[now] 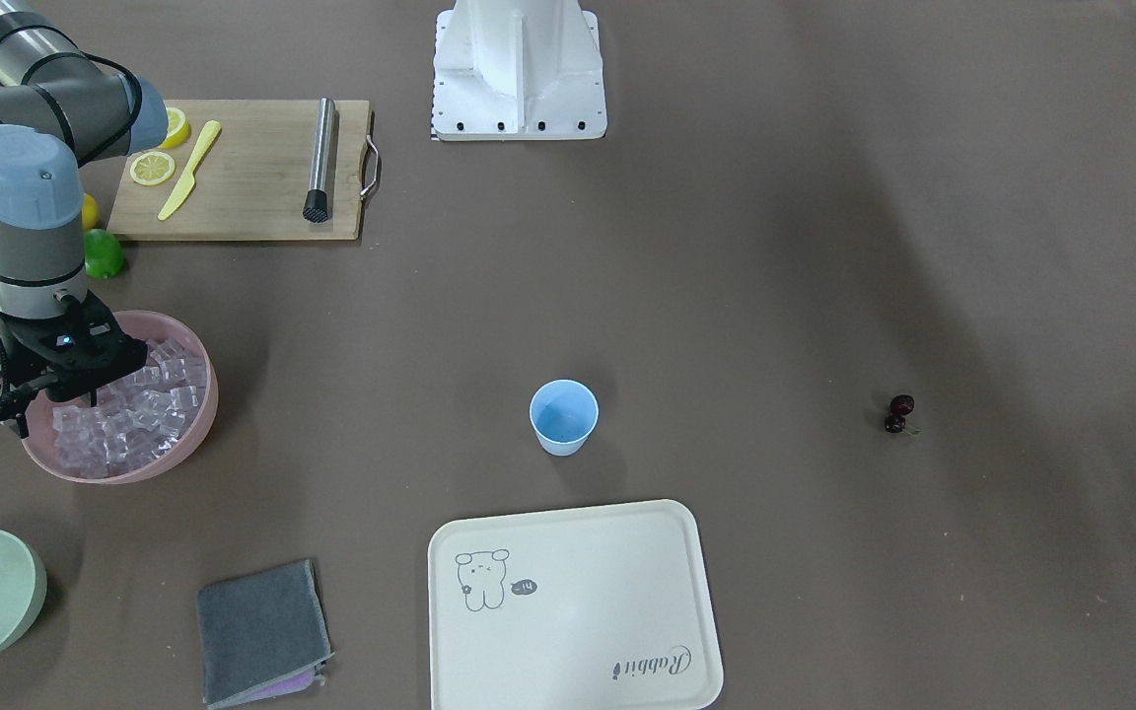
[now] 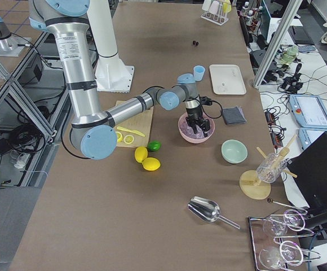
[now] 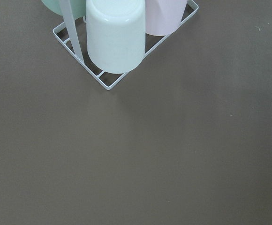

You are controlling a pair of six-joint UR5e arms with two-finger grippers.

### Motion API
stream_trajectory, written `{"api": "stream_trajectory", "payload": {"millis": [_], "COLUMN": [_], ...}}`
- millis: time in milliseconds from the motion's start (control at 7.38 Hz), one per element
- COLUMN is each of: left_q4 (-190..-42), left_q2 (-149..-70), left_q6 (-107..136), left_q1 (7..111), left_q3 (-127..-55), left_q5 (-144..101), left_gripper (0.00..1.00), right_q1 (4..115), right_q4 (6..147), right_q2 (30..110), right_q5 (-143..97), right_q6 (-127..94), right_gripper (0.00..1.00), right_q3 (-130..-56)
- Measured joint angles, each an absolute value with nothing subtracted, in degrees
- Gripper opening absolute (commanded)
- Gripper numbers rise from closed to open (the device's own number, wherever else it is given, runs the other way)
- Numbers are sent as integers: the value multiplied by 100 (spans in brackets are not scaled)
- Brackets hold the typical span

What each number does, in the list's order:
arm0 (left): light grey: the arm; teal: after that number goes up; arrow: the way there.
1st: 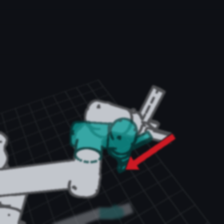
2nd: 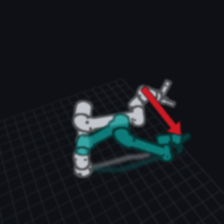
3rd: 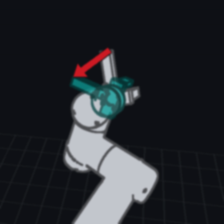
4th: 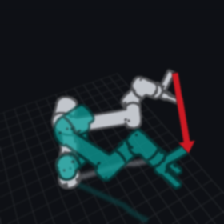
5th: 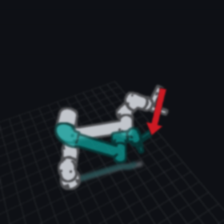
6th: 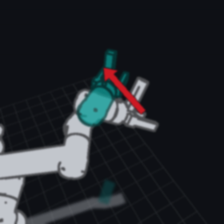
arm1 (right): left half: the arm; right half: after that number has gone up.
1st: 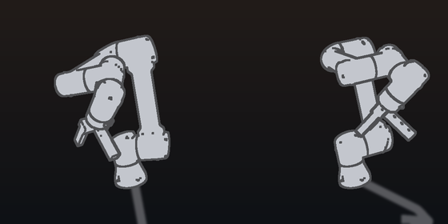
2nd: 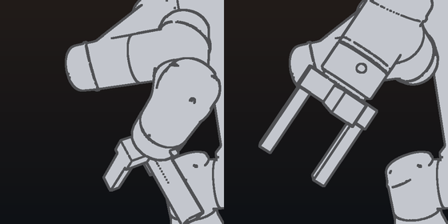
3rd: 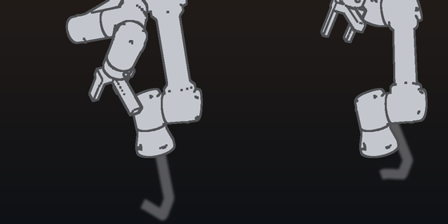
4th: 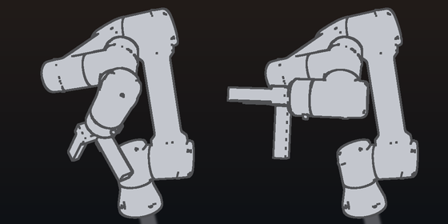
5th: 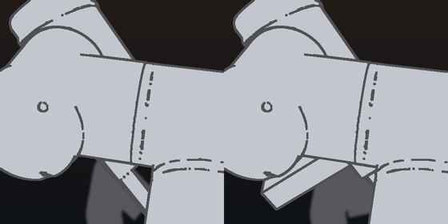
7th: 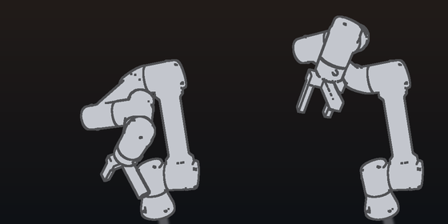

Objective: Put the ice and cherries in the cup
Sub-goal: 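Lower the right gripper into the bowl and grasp an ice cube, then carry the ice cube with the right gripper over the light-blue cup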

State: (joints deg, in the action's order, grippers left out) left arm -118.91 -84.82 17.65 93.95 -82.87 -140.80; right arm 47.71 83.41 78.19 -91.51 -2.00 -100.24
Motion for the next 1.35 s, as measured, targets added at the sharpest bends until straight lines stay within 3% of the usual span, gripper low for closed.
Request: {"api": "stream_trajectory", "payload": {"millis": [406, 542, 677, 1355], "left_q4": [-11892, -11892, -11892, -11937], "left_q2": [-8482, -8479, -8476, -8398], "left_q6": [1766, 1766, 1766, 1738], "left_q1": [9401, 9406, 9410, 9413], "left_q3": [-8289, -8300, -8308, -8306], "left_q5": [-14082, -14086, -14088, -14089], "left_gripper": [98, 98, 98, 98], "right_q1": [4703, 4674, 4650, 5032], "right_q4": [8335, 8333, 8334, 8878], "right_q2": [7827, 7823, 7816, 7436], "right_q5": [-9157, -9158, -9166, -9921], "right_q6": [-263, -301, -321, -376], "right_gripper": [49, 33, 29, 25], "right_q3": [-9969, -9933, -9924, -10328]}}
